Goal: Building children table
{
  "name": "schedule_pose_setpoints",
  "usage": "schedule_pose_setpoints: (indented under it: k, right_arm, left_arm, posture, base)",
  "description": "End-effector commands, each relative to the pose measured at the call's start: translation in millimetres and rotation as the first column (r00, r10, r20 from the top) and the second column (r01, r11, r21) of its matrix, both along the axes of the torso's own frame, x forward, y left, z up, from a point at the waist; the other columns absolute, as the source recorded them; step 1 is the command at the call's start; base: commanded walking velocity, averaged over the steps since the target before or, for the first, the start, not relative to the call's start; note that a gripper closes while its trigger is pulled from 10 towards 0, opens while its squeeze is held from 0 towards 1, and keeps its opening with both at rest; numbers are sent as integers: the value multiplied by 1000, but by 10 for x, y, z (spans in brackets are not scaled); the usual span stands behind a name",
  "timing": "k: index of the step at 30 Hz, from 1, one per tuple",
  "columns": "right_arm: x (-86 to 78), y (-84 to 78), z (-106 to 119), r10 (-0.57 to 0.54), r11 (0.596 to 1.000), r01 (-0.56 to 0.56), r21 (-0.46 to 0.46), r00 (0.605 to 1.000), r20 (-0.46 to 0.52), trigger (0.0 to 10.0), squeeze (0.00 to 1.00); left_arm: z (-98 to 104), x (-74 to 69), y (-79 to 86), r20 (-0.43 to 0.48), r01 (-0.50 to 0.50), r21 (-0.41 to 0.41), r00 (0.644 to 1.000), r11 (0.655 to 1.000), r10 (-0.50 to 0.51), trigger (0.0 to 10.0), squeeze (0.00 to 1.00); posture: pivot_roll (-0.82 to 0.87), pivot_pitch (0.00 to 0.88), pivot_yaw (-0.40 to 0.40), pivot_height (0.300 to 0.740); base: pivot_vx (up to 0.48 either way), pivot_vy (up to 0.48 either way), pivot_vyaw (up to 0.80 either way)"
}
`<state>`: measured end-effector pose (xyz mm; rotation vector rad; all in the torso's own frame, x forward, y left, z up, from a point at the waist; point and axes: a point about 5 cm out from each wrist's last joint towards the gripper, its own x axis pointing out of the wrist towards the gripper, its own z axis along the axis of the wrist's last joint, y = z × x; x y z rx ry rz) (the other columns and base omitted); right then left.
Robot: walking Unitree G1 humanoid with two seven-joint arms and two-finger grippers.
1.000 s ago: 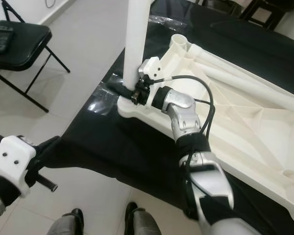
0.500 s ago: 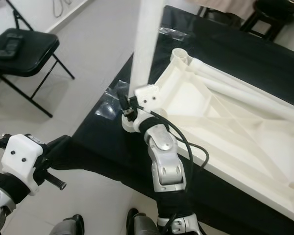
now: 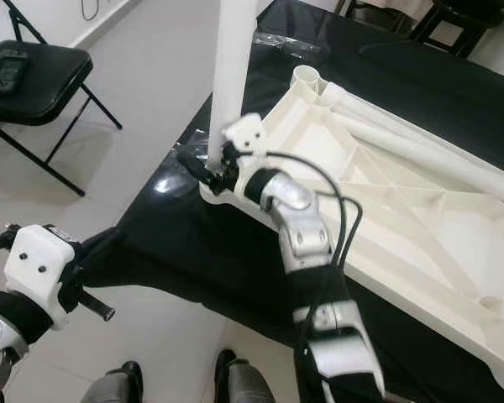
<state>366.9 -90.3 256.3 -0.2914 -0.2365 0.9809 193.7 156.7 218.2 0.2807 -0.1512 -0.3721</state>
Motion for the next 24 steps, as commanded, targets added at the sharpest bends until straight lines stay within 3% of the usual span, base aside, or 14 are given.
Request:
schedule_pose_setpoints:
  k: [1,8,9,10,11,12,24]
  right_arm:
    - [-9,50,-112,95,993,-97,-64,995,-34,10000,0]
    - [40,37,-58,285,950,-297,-100,951,-119,10000,0]
    - [57,35,-52,297,945,-311,-103,946,-129,8941,0]
    - [83,32,-46,303,944,-317,-91,943,-140,3216,0]
    - [83,32,-46,303,944,-317,-91,943,-140,3216,0]
    - [99,30,-42,307,944,-320,-82,941,-144,0,0]
    - [175,-191,-234,228,973,-231,14,946,-232,0,0]
  left_arm:
    - [-59,-9,-25,-39,12,-5,999,1000,-12,10000,0]
    - [-87,-40,-61,-55,28,-8,998,1000,-28,10000,0]
    - [-90,-45,-62,-58,27,-9,998,1000,-28,10000,0]
    - [-94,-48,-61,-60,27,-10,998,1000,-28,10000,0]
    - [-94,-48,-61,-60,27,-10,998,1000,-28,10000,0]
    - [-96,-49,-61,-61,27,-10,998,1000,-27,10000,0]
    - [-122,-68,-83,-77,30,-19,997,999,-31,10000,0]
  posture:
    - [186,303,-150,740]
    - [194,312,-158,740]
    - [194,312,-158,740]
    - [197,315,-160,740]
    - [197,315,-160,740]
    - [197,316,-160,740]
    - [180,333,-166,740]
  base:
    - [0,0,0]
    - [0,0,0]
    - [0,0,0]
    - [0,0,0]
    - [0,0,0]
    - [0,0,0]
    - [0,0,0]
